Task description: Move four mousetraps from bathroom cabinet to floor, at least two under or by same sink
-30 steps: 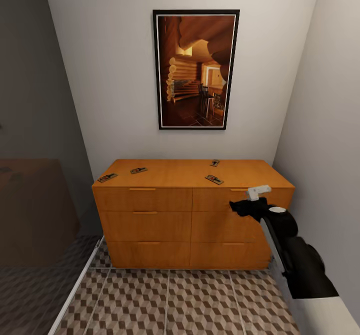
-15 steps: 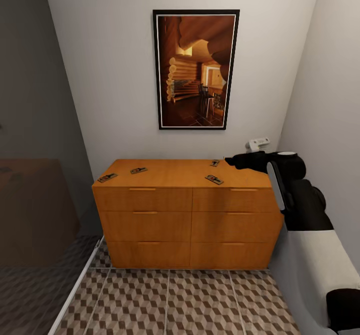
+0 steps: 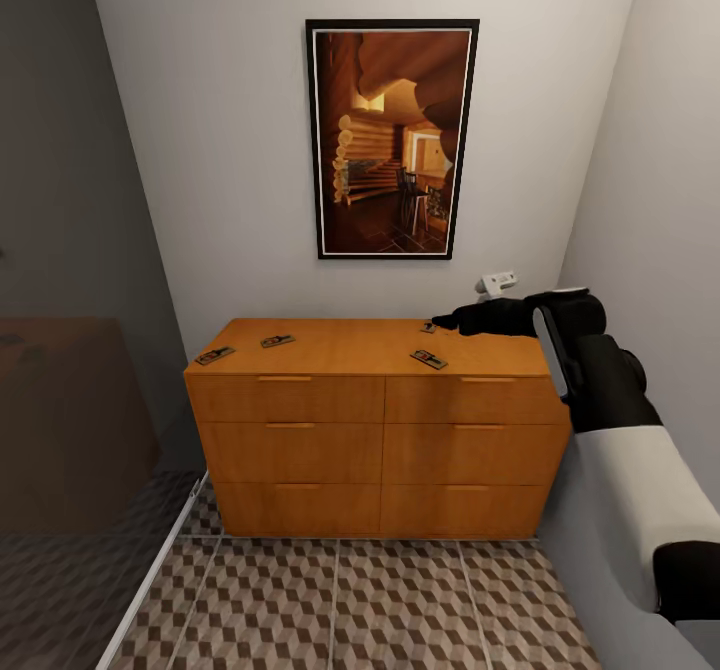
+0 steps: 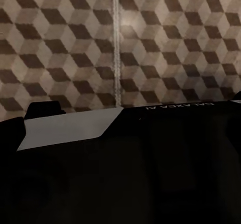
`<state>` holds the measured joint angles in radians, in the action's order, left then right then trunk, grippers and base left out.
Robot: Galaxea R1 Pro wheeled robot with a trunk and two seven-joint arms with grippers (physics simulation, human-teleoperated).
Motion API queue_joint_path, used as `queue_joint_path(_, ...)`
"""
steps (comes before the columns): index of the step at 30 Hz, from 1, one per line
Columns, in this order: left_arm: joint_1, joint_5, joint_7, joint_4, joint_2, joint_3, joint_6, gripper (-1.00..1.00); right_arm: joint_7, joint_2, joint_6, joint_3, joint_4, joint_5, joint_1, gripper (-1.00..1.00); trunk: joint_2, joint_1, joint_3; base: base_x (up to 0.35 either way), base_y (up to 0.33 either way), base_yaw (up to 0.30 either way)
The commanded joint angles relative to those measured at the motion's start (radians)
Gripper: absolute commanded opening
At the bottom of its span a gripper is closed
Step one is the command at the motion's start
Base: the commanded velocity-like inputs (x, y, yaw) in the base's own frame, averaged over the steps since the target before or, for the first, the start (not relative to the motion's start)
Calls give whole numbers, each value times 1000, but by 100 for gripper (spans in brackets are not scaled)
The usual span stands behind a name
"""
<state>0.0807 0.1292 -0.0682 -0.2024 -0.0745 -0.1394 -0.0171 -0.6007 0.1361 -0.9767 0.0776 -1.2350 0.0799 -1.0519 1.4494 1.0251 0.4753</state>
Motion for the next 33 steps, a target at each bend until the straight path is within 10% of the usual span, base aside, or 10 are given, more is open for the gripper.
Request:
queue_joint_path(1,1,10,-1,0,3,-8,-2,100,-33,8,0,4,24,9,-2,100,1,0,1,0,0,0)
queue_joint_path(20,1,10,0,0,6,-8,-3,100,-186,113,188,8,223,11,-4,100,1,0,1,0,0,0)
queue_joint_path(33,1,10,1,0,6,-8,-3,100,-192,122,191,10,226,11,-4,100,1,0,1,48,-70,0)
